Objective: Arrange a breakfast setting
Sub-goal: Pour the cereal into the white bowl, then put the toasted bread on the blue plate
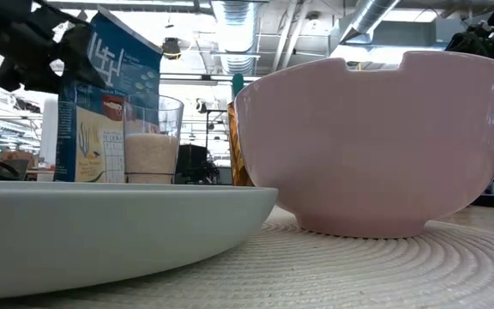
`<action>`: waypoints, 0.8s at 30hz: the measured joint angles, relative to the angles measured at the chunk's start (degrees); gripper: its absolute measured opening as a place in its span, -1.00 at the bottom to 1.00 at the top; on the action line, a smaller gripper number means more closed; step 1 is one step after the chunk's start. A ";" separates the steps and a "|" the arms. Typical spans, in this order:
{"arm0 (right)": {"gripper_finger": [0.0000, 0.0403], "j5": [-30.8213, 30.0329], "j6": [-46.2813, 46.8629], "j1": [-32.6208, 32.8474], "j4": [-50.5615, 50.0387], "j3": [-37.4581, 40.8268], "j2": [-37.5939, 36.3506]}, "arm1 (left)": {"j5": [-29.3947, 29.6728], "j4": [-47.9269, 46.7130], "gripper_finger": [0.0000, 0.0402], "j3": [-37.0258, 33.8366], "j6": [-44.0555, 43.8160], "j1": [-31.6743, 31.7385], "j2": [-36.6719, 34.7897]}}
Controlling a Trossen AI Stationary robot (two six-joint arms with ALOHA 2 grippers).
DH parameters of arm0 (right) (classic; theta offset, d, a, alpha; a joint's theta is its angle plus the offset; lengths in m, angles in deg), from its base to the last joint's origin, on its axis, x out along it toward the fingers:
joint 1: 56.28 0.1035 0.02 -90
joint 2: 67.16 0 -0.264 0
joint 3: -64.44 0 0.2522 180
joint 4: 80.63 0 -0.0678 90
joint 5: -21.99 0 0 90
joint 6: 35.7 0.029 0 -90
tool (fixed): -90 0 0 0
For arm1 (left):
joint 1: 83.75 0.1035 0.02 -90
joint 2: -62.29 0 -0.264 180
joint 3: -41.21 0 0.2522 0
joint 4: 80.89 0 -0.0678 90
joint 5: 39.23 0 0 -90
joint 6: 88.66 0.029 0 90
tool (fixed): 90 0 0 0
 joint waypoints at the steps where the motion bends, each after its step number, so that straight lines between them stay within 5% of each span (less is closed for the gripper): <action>1: -0.12 -0.02 -0.01 0.02 0.00 0.01 0.00 | -0.92 0.06 0.46 0.34 1.03 -0.49 -0.79; 24: -0.12 0.00 0.00 0.00 0.00 -0.01 0.00 | -35.42 -0.02 0.46 11.61 19.58 -2.71 -12.27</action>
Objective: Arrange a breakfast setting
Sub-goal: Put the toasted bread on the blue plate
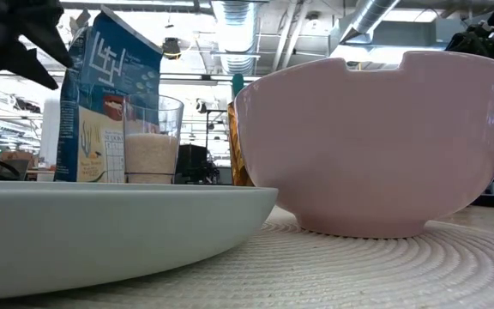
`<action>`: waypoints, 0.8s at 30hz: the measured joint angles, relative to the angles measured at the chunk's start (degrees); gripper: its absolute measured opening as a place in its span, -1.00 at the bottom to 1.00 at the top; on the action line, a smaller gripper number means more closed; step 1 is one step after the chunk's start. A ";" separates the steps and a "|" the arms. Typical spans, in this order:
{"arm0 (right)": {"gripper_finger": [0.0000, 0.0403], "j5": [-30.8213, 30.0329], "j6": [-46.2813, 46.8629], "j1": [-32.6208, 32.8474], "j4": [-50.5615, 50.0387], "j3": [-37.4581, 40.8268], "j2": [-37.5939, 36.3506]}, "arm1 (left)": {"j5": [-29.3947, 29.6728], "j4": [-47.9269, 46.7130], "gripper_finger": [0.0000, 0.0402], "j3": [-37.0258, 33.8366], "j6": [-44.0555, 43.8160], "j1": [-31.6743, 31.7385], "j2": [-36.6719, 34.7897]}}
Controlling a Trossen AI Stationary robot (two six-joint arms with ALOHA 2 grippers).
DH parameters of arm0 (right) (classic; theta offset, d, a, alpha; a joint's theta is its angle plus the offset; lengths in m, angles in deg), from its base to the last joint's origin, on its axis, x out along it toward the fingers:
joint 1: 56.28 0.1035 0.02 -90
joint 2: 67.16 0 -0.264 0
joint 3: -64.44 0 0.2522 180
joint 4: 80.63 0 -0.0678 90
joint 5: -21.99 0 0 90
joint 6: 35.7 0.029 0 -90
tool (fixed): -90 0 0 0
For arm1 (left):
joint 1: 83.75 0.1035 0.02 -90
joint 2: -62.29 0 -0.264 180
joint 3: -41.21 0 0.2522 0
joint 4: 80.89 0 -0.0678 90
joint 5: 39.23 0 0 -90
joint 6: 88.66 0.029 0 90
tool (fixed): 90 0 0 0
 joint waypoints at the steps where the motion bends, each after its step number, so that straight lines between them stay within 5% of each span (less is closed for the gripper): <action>1: -0.12 -0.02 -0.02 0.02 0.00 0.00 0.00 | -0.35 -0.16 0.46 0.42 0.77 0.00 0.02; 17: -0.12 -0.02 -0.02 0.00 0.00 0.00 0.00 | -19.55 -2.20 0.46 2.13 1.59 -0.01 0.04; 24: -0.12 -0.02 -0.02 0.01 0.00 0.02 0.00 | -24.42 7.48 0.46 2.13 7.89 -0.02 0.04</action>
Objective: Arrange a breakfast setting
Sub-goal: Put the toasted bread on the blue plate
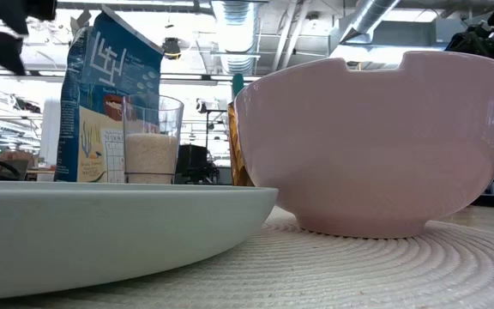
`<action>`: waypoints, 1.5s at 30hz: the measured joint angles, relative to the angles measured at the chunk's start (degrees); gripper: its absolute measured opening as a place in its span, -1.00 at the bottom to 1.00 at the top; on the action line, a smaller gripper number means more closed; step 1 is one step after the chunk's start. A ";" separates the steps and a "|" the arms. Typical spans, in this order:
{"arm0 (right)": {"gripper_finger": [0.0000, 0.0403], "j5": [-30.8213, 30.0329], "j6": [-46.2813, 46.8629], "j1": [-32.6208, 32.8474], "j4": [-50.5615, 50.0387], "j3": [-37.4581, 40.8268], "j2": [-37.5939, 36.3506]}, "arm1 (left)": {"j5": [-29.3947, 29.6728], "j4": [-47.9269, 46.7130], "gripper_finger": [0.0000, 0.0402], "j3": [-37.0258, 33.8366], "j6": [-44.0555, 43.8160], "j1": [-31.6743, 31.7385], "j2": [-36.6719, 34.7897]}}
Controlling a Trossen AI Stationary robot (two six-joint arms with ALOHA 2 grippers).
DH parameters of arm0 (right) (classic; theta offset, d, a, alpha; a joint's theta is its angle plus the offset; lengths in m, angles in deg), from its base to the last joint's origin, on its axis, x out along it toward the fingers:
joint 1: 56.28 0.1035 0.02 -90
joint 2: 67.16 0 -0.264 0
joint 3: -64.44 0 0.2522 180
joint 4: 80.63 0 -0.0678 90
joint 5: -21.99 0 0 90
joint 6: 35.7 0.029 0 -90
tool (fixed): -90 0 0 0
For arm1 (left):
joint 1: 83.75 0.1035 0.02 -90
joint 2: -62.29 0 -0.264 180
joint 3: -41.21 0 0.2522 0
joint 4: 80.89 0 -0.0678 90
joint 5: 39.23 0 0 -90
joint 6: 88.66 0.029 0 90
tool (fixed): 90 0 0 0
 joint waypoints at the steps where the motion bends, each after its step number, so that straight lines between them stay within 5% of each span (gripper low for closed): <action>1: -0.12 0.00 0.00 -0.01 0.00 0.00 0.00 | -0.82 2.39 0.46 0.00 1.36 0.00 0.00; 19: -0.12 0.00 0.02 -0.02 0.00 -0.01 0.00 | 1.25 47.38 0.46 0.00 39.04 0.00 0.89; 26: -0.12 -0.54 0.00 -0.27 0.00 -0.02 0.00 | 7.59 52.37 0.46 0.00 48.20 0.02 0.92; 39: -0.12 -2.96 0.59 -0.39 -0.14 -0.02 0.00 | 16.26 56.75 0.46 0.00 50.03 0.11 0.90; 45: -0.12 -2.96 12.19 -0.39 -0.07 0.00 0.00 | 21.29 57.66 0.46 0.00 50.03 1.40 0.90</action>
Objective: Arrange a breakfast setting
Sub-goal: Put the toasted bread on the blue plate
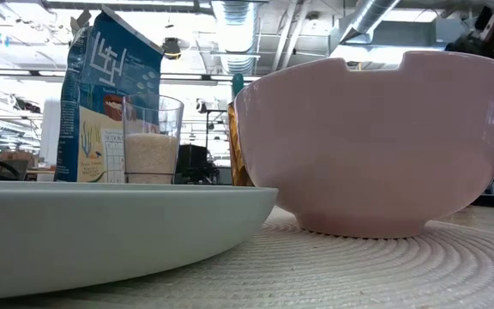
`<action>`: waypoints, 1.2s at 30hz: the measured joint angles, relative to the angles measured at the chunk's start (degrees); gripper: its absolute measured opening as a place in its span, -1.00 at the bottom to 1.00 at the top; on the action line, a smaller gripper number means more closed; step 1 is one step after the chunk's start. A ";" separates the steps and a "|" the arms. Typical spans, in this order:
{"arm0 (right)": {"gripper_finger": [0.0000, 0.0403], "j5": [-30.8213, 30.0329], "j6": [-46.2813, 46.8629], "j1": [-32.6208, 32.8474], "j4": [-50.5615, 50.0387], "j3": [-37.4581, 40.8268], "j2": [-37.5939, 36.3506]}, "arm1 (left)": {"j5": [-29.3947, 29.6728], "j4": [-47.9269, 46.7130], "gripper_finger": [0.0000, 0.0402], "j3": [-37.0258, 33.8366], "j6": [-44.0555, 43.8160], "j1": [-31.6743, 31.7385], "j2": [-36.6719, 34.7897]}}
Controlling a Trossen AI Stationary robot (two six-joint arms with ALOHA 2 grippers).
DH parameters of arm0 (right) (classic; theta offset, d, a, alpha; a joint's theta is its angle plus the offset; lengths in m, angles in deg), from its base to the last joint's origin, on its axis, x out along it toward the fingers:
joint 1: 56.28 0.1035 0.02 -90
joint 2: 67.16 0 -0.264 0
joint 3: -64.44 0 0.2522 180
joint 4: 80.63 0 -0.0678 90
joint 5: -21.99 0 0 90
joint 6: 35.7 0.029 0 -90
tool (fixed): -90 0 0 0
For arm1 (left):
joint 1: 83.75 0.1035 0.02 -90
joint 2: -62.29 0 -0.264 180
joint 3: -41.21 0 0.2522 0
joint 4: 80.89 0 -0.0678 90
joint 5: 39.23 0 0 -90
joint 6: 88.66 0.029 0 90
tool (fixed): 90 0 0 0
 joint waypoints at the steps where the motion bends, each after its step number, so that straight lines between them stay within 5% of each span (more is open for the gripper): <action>1: -0.12 0.00 2.14 0.00 0.01 0.00 0.00 | 0.62 0.12 0.46 0.00 0.00 0.24 0.02; 36: -0.12 -9.40 12.22 -2.86 -0.55 0.04 0.00 | 2.06 0.88 0.46 0.00 -2.03 1.40 1.14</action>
